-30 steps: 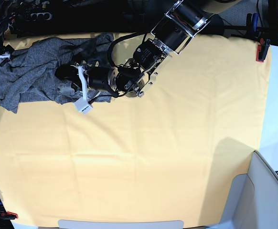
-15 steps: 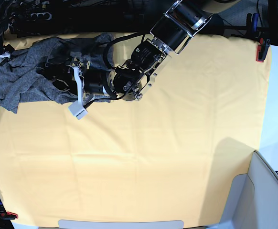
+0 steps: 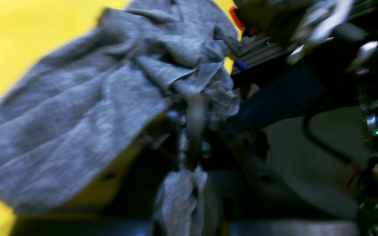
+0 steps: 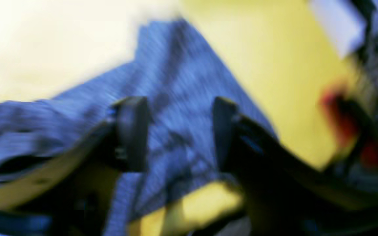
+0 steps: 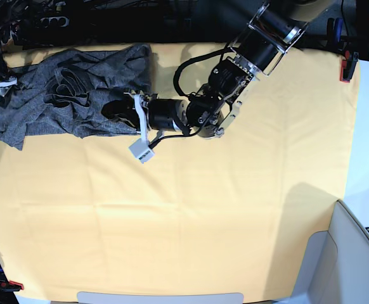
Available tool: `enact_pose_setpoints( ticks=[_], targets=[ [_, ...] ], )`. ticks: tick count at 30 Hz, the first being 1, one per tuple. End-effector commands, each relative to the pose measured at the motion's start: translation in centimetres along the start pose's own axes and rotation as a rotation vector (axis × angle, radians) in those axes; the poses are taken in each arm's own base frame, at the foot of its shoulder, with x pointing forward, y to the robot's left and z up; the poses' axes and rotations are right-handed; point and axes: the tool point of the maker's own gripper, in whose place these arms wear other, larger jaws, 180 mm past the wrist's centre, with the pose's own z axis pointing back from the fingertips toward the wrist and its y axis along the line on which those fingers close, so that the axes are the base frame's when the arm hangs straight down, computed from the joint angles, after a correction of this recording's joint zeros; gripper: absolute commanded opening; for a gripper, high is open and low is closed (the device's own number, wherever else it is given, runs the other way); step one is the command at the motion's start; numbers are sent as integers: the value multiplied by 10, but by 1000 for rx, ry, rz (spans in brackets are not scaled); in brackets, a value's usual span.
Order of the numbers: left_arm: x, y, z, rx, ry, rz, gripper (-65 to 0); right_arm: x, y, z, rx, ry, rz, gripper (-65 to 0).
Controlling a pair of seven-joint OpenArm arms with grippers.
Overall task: Fold the T-shirt properly
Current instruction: 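Release the left gripper and press the folded stack with the right gripper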
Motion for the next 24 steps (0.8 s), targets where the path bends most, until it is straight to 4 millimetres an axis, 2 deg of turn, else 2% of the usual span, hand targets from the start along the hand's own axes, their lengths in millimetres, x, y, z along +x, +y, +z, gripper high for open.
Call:
enact_pose_setpoints(
  ticks=[1,4,8,11,14,17,19,21,24],
  targets=[
    [10,-5,5,-21,-28,-24,-642,11,13,3,41,-24,52,-473],
    [-11,7,12,7,-13,20,-644,10,53,1,185,8,109,-645],
    [-32,21,22,42,13,52,-648,2,116,4,434,48,122,-649],
    [-41,27,27,58,27,64,-648,-2,156,8,570,61,114,-650],
    [-43,29,28,63,30,66,-648,-4,188,12,664,67,137,-650],
    [-48,30,28,64,35,77,-648,-14,220,21,749,89,138,-650],
    [-49,30,28,66,36,79,-648,-22,233,26,787,109,142,-650],
    [-51,33,31,73,39,79,-648,-29,238,28,792,138,131,-650],
    [-51,34,32,77,40,79,-648,-38,226,23,735,195,82,-650]
  ],
)
